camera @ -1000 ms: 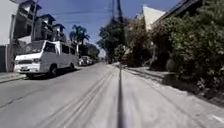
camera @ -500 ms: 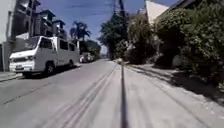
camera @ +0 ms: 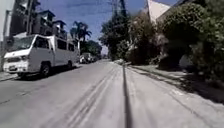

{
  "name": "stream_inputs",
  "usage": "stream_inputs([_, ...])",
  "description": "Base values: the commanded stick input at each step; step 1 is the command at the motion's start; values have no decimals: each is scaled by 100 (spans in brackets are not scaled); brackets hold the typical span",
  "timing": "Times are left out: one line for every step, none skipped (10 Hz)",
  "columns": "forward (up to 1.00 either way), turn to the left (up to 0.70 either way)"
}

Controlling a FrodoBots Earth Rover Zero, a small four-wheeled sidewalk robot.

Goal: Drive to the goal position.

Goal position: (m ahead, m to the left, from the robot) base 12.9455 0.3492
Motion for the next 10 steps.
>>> stream_inputs([70, 2])
stream_inputs([70, 2])
stream_inputs([70, 2])
stream_inputs([70, 2])
stream_inputs([70, 2])
stream_inputs([70, 2])
stream_inputs([70, 2])
stream_inputs([70, 2])
stream_inputs([70, 2])
stream_inputs([70, 2])
